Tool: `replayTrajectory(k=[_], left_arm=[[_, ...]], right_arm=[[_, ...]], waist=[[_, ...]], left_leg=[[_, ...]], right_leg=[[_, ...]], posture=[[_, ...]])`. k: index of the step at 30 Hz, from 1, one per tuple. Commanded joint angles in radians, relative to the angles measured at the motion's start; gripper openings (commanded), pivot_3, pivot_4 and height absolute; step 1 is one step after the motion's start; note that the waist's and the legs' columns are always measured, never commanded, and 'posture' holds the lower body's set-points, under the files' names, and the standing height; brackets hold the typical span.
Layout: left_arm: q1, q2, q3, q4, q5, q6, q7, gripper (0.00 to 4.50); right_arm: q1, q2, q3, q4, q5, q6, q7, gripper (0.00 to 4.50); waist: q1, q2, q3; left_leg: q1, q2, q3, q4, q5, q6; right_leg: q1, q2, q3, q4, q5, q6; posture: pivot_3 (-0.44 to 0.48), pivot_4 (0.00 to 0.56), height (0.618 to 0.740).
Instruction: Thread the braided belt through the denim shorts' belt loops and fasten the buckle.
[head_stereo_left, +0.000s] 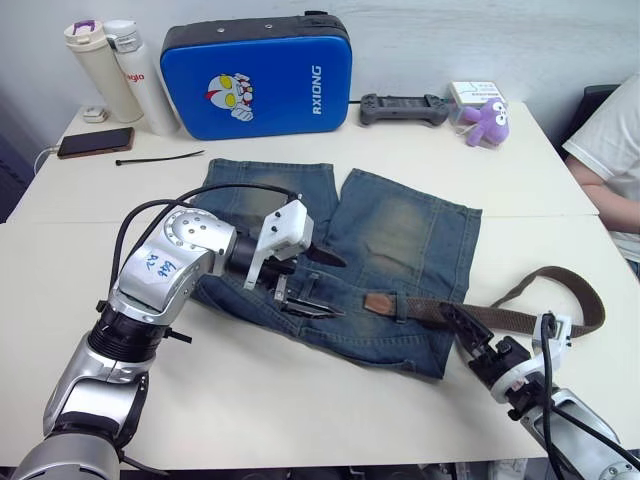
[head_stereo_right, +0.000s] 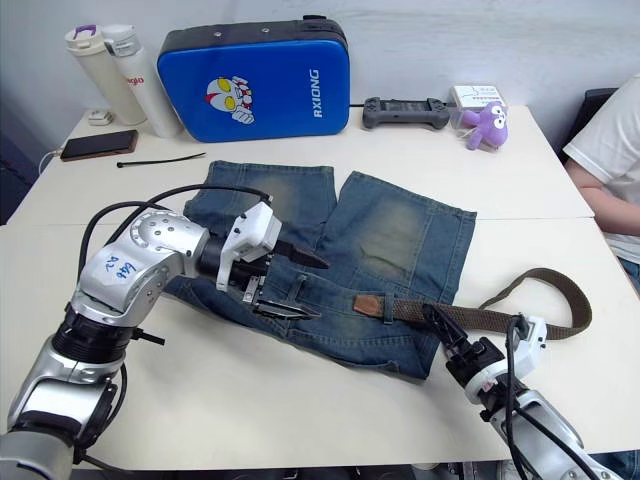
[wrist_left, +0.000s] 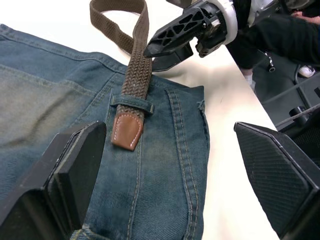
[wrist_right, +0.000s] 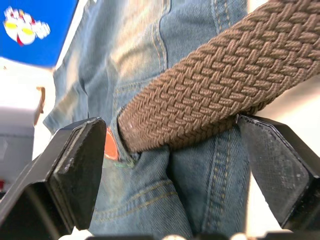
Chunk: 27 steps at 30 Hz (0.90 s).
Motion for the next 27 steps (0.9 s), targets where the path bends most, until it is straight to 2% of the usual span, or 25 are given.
replayTrajectory(k=[1,6,10,14,15,17,21,27], left_arm=[[-0.017,0.001,0.009,-0.020,0.000,-0.011,-0.001,4.50],[-0.011,0.009,0.012,-0.034,0.000,-0.005,0.006,4.50],[-0.003,0.016,0.011,-0.043,0.002,-0.004,0.012,4.50],[0.004,0.021,0.011,-0.048,0.002,-0.003,0.016,4.50],[0.004,0.022,0.012,-0.048,0.001,-0.003,0.016,4.50],[0.006,0.025,0.014,-0.049,0.000,-0.001,0.017,4.50],[0.006,0.025,0.014,-0.047,0.000,-0.001,0.019,4.50],[0.006,0.023,0.013,-0.048,-0.003,0.001,0.024,4.50]], right_arm=[[-0.007,0.039,-0.017,0.022,0.009,-0.042,0.008,4.48],[-0.020,0.073,-0.039,0.056,0.031,-0.065,0.030,4.48],[-0.019,0.059,-0.074,0.069,0.066,-0.063,0.048,4.48],[-0.029,0.048,-0.090,0.070,0.095,-0.049,0.062,3.42],[-0.031,0.046,-0.091,0.066,0.101,-0.046,0.068,2.74],[-0.025,0.040,-0.094,0.059,0.114,-0.037,0.075,1.97],[-0.007,0.028,-0.096,0.057,0.119,-0.029,0.081,0.04],[-0.002,0.022,-0.088,0.054,0.121,-0.030,0.082,0.04]], waist=[[0.000,0.000,0.000],[-0.001,0.000,0.000],[0.000,0.000,0.000],[0.000,0.000,0.000],[-0.001,0.000,0.000],[-0.001,0.000,0.000],[0.000,0.000,0.000],[0.000,0.000,0.000]], left_leg=[[0.000,0.000,0.000,0.000,0.000,0.000],[0.000,0.000,0.000,0.000,0.000,0.000],[0.000,0.000,0.000,0.000,0.000,0.000],[0.000,0.000,0.000,0.000,0.000,0.000],[0.000,0.000,0.000,0.000,0.000,0.000],[0.000,0.000,0.000,0.000,0.000,0.000],[0.000,0.000,0.000,0.000,0.000,0.000],[0.000,0.000,0.000,0.000,0.000,0.000]], right_leg=[[0.000,0.000,0.000,0.000,0.000,0.000],[0.000,0.000,0.000,0.000,0.000,0.000],[0.000,0.000,0.000,0.000,0.000,0.000],[0.000,0.000,0.000,0.000,0.000,0.000],[0.000,0.000,0.000,0.000,0.000,0.000],[0.000,0.000,0.000,0.000,0.000,0.000],[0.000,0.000,0.000,0.000,0.000,0.000],[0.000,0.000,0.000,0.000,0.000,0.000]], posture=[[0.000,0.150,0.739],[0.000,0.150,0.739],[0.000,0.150,0.739],[0.000,0.150,0.739],[0.000,0.150,0.739],[0.000,0.150,0.739],[0.000,0.150,0.739],[0.000,0.150,0.739]])
